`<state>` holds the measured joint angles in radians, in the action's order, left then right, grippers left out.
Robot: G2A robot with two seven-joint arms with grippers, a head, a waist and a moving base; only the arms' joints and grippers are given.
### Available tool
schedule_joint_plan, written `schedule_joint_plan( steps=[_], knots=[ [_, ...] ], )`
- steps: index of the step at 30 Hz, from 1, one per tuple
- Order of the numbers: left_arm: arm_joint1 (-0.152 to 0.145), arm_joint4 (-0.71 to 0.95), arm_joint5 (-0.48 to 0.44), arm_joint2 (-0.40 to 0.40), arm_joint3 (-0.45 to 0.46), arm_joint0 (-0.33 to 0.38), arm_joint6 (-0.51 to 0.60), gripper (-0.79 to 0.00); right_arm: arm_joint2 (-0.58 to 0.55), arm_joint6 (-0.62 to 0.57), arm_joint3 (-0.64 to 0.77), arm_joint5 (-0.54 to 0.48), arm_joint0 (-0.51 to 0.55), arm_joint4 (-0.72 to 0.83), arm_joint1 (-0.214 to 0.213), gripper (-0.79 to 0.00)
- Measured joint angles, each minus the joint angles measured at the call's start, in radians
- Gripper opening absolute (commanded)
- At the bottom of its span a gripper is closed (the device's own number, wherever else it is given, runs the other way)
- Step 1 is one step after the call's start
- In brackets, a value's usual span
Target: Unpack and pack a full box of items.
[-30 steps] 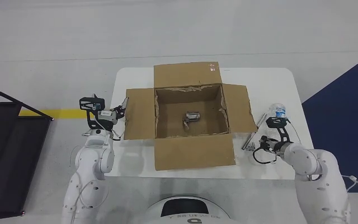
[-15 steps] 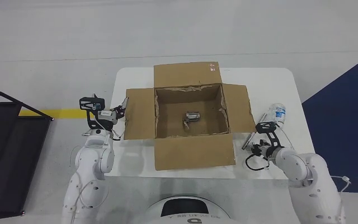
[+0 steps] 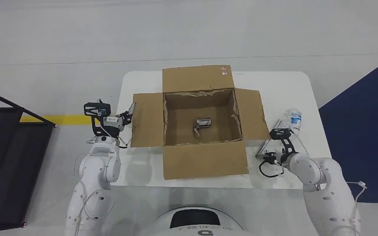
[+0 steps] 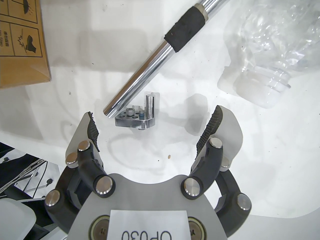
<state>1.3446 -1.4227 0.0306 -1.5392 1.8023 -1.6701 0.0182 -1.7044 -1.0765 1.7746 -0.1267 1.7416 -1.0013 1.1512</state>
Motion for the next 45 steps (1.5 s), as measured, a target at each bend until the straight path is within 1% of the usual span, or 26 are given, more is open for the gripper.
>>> schedule_joint_plan(
  steps=[1, 2, 6, 7, 9, 13, 17, 19, 21, 24, 25, 29, 31, 34, 35, 39, 45],
  knots=[
    [0.000, 0.000, 0.000, 0.000, 0.000, 0.000, 0.000, 0.000, -0.001, -0.001, -0.001, 0.000, 0.002, -0.002, -0.001, -0.154],
    [0.000, 0.000, 0.000, 0.000, 0.000, 0.000, 0.000, 0.000, -0.004, 0.000, -0.001, 0.001, 0.005, -0.003, -0.002, -0.234],
    [0.000, 0.000, 0.000, 0.000, 0.000, 0.000, 0.000, 0.000, -0.033, 0.015, 0.011, 0.006, 0.029, 0.016, -0.005, -0.329],
    [0.000, 0.000, 0.000, 0.000, 0.000, 0.000, 0.000, 0.000, -0.041, 0.019, 0.014, 0.004, 0.037, 0.023, -0.006, -0.336],
    [0.000, 0.000, 0.000, 0.000, 0.000, 0.000, 0.000, 0.000, -0.049, 0.024, 0.017, 0.007, 0.044, 0.029, -0.007, -0.320],
    [0.000, 0.000, 0.000, 0.000, 0.000, 0.000, 0.000, 0.000, -0.053, 0.039, 0.018, 0.011, 0.045, 0.046, -0.008, -0.360],
    [0.000, 0.000, 0.000, 0.000, 0.000, 0.000, 0.000, 0.000, -0.034, 0.035, 0.015, 0.011, 0.029, 0.038, -0.010, -0.329],
    [0.000, 0.000, 0.000, 0.000, 0.000, 0.000, 0.000, 0.000, -0.025, 0.029, 0.001, 0.020, 0.009, 0.032, -0.011, -0.336],
    [0.000, 0.000, 0.000, 0.000, 0.000, 0.000, 0.000, 0.000, -0.016, 0.023, -0.014, 0.022, -0.009, 0.029, -0.012, -0.317],
    [0.000, 0.000, 0.000, 0.000, 0.000, 0.000, 0.000, 0.000, -0.005, 0.012, -0.033, 0.019, -0.034, 0.028, -0.014, -0.354],
    [0.000, 0.000, 0.000, 0.000, 0.000, 0.000, 0.000, 0.000, -0.001, 0.008, -0.041, 0.017, -0.042, 0.027, -0.015, -0.385],
    [0.000, 0.000, 0.000, 0.000, 0.000, 0.000, 0.000, 0.000, 0.006, -0.006, -0.064, 0.016, -0.058, 0.023, -0.018, -0.437],
    [0.000, 0.000, 0.000, 0.000, 0.000, 0.000, 0.000, 0.000, 0.008, -0.016, -0.074, 0.018, -0.064, 0.021, -0.020, -0.539],
    [0.000, 0.000, 0.000, 0.000, 0.000, 0.000, 0.000, 0.000, 0.009, -0.021, -0.079, 0.014, -0.066, 0.022, -0.022, -0.757],
    [0.000, 0.000, 0.000, 0.000, 0.000, 0.000, 0.000, 0.000, 0.008, -0.020, -0.077, 0.013, -0.063, 0.024, -0.022, -0.785],
    [0.000, 0.000, 0.000, 0.000, 0.000, 0.000, 0.000, 0.000, -0.011, 0.004, -0.053, 0.012, -0.037, 0.037, -0.025, -0.785],
    [0.000, 0.000, 0.000, 0.000, 0.000, 0.000, 0.000, 0.000, -0.062, 0.074, 0.037, 0.013, 0.048, 0.077, -0.027, -0.785]
  ],
)
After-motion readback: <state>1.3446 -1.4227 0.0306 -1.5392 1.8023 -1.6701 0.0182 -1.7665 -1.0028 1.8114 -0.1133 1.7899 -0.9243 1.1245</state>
